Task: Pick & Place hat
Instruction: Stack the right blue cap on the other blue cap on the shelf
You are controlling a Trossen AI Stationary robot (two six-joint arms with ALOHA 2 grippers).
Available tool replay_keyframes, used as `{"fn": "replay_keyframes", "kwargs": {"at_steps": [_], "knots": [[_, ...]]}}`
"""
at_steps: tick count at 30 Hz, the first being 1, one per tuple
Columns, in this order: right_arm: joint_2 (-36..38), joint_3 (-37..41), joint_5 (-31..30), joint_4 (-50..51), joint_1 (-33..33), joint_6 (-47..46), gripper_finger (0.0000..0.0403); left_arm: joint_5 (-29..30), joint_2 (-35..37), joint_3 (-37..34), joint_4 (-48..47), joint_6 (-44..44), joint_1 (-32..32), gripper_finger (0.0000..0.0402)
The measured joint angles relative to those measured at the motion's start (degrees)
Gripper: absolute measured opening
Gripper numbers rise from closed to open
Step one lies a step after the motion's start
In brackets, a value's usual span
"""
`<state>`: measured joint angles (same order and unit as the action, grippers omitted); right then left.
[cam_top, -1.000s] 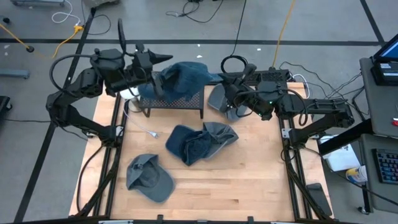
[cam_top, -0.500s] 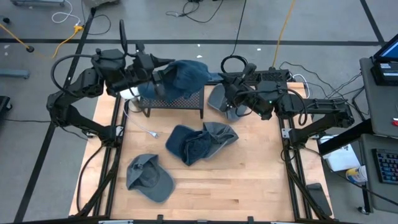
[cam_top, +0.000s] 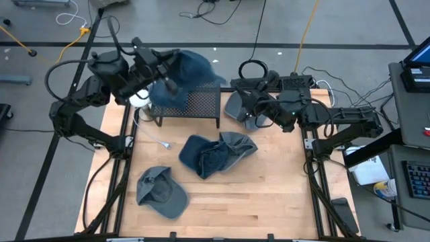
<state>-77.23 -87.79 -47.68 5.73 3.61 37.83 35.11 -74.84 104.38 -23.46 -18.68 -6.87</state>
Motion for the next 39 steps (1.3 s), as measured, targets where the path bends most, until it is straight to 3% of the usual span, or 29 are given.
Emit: {"fn": "replay_keyframes", "kwargs": {"at_steps": [7,13,24,29,32,35,39], "knots": [[0.02,0.04,-10.86,5.66,1.39,-13.2,0.0202,14.18,-0.01,0.0,4.27,-0.87,0.54,0.0026],[0.02,0.04,-10.66,6.16,2.38,-19.02,0.0219,26.16,-0.05,0.0,4.1,3.67,0.9,0.0026],[0.0,0.04,-10.73,5.61,2.29,-19.17,0.0219,50.95,-1.53,0.08,7.46,5.08,3.32,0.0026],[0.0,0.04,-8.97,6.94,1.65,-17.54,0.0218,47.69,-3.3,0.12,17.96,-6.32,3.32,0.0026],[-0.04,0.04,-9.03,7.09,1.62,-15.84,0.0217,40.27,-3.79,0.07,17.68,-11.36,3.26,0.0026],[-0.04,0.04,-9.01,7.3,1.62,-13.69,0.0217,32.43,-4.67,0.1,15.27,-12.18,1.71,0.0026],[-0.04,0.04,-8.99,8.61,1.62,-10.49,0.0216,20.9,-5.23,3.68,2.38,-8.98,-1.42,0.0026]]}}
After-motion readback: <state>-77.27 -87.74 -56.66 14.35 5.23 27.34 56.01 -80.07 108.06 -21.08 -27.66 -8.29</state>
